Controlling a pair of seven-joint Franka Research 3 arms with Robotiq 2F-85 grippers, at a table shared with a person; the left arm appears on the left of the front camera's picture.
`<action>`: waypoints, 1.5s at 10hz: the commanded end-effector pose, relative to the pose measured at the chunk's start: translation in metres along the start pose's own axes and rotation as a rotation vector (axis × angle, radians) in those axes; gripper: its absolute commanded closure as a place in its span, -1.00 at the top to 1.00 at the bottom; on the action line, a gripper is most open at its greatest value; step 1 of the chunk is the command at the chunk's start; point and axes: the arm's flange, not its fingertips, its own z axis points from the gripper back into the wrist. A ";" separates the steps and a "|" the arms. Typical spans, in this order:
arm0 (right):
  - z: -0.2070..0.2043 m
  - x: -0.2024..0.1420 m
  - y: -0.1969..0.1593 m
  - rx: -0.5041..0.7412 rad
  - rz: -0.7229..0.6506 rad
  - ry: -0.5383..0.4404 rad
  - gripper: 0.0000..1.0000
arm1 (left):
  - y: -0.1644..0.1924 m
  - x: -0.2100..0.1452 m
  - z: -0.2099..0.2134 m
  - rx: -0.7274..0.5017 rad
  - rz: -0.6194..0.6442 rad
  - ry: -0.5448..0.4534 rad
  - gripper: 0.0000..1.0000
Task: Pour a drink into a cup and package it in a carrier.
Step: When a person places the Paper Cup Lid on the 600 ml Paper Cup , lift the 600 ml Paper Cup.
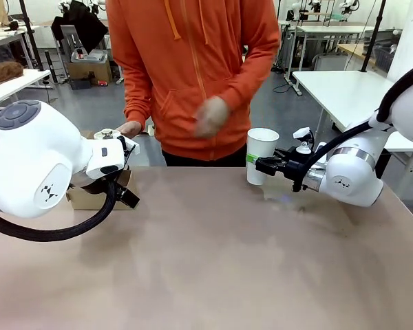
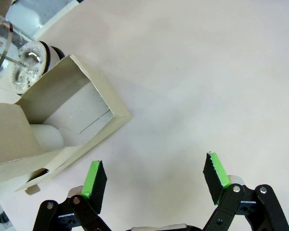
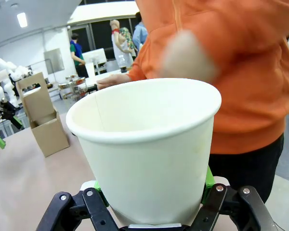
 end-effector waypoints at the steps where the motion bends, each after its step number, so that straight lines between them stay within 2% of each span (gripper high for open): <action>1: -0.001 0.004 0.001 0.003 0.003 -0.007 0.60 | 0.000 0.000 0.000 -0.001 0.000 -0.001 1.00; 15: -0.001 0.004 0.001 0.003 0.003 -0.007 0.60 | 0.000 0.000 0.000 -0.001 0.000 -0.001 1.00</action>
